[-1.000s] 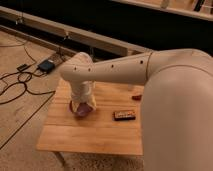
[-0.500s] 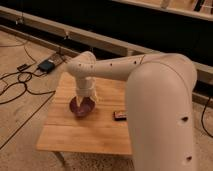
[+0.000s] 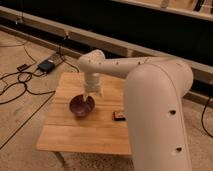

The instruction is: Push the ceramic bowl across the table

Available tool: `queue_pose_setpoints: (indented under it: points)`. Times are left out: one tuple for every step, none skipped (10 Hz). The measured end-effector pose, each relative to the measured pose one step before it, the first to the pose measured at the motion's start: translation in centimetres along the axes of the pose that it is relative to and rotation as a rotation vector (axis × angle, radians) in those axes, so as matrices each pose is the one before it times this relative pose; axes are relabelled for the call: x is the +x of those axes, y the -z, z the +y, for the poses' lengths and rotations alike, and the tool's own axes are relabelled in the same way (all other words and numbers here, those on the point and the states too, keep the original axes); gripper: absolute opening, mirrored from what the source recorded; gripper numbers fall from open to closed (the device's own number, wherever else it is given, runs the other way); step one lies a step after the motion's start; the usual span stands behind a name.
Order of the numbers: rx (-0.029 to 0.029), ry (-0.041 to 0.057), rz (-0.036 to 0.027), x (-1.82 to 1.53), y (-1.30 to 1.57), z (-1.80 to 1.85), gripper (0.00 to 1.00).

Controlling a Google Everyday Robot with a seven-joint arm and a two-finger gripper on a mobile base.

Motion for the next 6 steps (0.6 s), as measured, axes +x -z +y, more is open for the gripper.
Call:
queue_pose_setpoints:
  points:
    - [-0.00351, -0.02198, -0.00020, -0.448, -0.078, -0.864, 0.65]
    - [-0.00044, -0.02221, 0.00118, -0.338, -0.064, -1.014, 0.65]
    - [-0.00210, -0.02607, -0.00226, -0.368, 0.122, -1.209, 0.65]
    - [0.00075, -0.02330, -0.00071, -0.209, 0.023, -1.050, 0.65]
    - [0.00492, -0.01578, 0.00205, -0.070, -0.020, -0.928, 0.65]
    - [0.00907, -0.00921, 0.00576, 0.038, -0.150, -0.751, 0.65]
